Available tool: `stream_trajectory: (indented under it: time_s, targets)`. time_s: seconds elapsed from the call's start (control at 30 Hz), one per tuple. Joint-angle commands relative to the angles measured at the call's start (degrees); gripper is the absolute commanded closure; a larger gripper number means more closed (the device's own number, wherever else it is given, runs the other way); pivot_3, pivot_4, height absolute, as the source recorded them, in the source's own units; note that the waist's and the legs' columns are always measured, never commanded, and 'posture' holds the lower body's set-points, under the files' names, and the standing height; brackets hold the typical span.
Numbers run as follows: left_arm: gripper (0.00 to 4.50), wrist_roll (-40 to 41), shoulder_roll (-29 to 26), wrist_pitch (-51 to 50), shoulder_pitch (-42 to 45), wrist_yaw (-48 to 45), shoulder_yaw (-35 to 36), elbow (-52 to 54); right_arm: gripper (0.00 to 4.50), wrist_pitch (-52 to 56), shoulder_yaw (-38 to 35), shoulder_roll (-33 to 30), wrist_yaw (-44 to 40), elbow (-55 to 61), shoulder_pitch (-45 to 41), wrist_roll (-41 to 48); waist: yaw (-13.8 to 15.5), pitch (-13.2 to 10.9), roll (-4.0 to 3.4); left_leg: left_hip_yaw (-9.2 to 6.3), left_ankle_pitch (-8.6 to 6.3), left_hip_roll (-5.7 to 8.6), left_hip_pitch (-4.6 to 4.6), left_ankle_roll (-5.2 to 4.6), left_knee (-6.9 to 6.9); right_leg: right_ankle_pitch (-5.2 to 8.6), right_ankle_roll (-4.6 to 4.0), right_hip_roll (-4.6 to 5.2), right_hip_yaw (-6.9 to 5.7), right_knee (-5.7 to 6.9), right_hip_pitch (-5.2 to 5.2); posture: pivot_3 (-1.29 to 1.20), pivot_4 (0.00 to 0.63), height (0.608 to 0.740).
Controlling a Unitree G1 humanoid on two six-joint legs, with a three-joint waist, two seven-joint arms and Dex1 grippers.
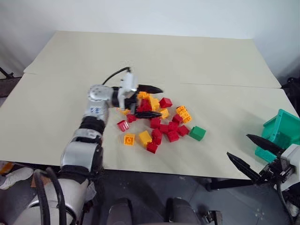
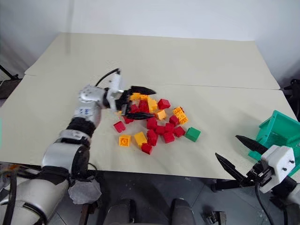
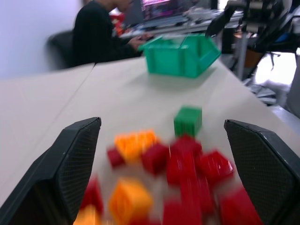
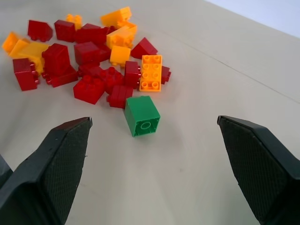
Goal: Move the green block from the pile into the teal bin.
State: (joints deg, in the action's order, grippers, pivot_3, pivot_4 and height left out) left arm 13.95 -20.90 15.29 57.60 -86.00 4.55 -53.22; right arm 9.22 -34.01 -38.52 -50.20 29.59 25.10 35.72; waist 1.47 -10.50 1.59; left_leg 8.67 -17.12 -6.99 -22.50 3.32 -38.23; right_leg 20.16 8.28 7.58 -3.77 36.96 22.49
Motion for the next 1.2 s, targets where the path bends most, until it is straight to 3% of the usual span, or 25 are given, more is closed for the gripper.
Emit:
stream_trajectory:
  time_s: [0.03, 0.23, 0.43, 0.63, 0.8, 0.9, 1.13, 1.2]
  targets:
    - [0.02, 4.2, -5.4, -6.3, -7.3, -1.9, 1.7, 13.9, 0.00, 2.7, 2.2, -2.9, -1.7, -2.0, -4.1, 1.6, -0.1, 0.0, 0.00, -0.01, 0.00, -0.02, 0.01, 0.00, 0.01, 0.00, 0.00, -0.01, -0.01, 0.04, 0.00, 0.00, 0.150, 0.740]
    - [0.02, 9.3, -13.3, -16.0, -27.1, 3.6, 5.3, 35.7, 0.00, 14.4, 12.9, -10.8, -0.8, -3.7, -16.2, -0.3, -0.8, 0.0, -0.03, 0.01, 0.01, -0.08, 0.10, 0.01, -0.09, 0.00, 0.00, -0.01, 0.03, 0.39, 0.05, 0.00, 0.150, 0.740]
    - [0.02, 13.8, -15.9, -23.9, -42.3, 9.9, 8.3, 51.0, 0.00, 26.1, 24.6, -14.3, 1.4, -7.9, -32.1, -3.0, -1.1, 0.0, -0.02, 0.01, -0.02, -0.11, 0.08, -0.01, -0.39, 0.01, -0.02, 0.02, 0.10, 0.35, 0.07, 0.00, 0.150, 0.740]
    - [0.02, 15.1, -15.0, -25.8, -49.0, 15.1, 8.1, 59.1, 0.00, 28.6, 35.3, -12.5, 3.4, -14.8, -43.0, -11.0, -1.3, 0.0, -0.02, 0.00, -0.04, -0.12, 0.03, 0.02, -0.46, 0.02, -0.04, 0.02, 0.10, 0.37, 0.10, 0.00, 0.150, 0.740]
    - [0.02, 14.1, -15.8, -24.5, -49.2, 15.6, 6.5, 60.9, 0.00, 26.7, 39.3, -11.0, 3.3, -20.1, -47.4, -16.3, -1.5, 0.0, -0.03, 0.05, -0.04, -0.13, 0.00, 0.03, -0.46, 0.02, -0.04, 0.01, 0.10, 0.39, 0.17, 0.00, 0.150, 0.740]
    - [0.00, 14.5, -16.3, -24.8, -48.8, 15.7, 5.8, 61.6, 0.61, 27.5, 40.2, -10.7, 2.1, -21.1, -48.6, -17.2, -1.5, 0.0, -0.03, 0.08, -0.04, -0.13, -0.02, 0.03, -0.45, 0.02, -0.04, 0.01, 0.10, 0.40, 0.21, 0.00, 0.150, 0.740]
    - [0.00, 15.8, -15.7, -25.9, -46.6, 15.3, 3.9, 61.3, 2.99, 24.0, 37.6, -8.6, -0.4, -20.5, -47.2, -15.6, -1.5, 0.0, -0.03, 0.11, -0.04, -0.14, -0.03, 0.03, -0.45, 0.02, -0.04, 0.01, 0.11, 0.40, 0.23, 0.00, 0.150, 0.740]
    - [0.00, 16.3, -14.7, -26.4, -45.0, 15.6, 2.8, 61.2, 3.04, 22.1, 33.5, -8.9, -0.6, -19.0, -43.5, -14.3, -1.2, 0.0, -0.03, 0.11, -0.06, -0.14, -0.05, 0.04, -0.44, 0.02, -0.04, 0.01, 0.10, 0.36, 0.23, 0.00, 0.150, 0.740]
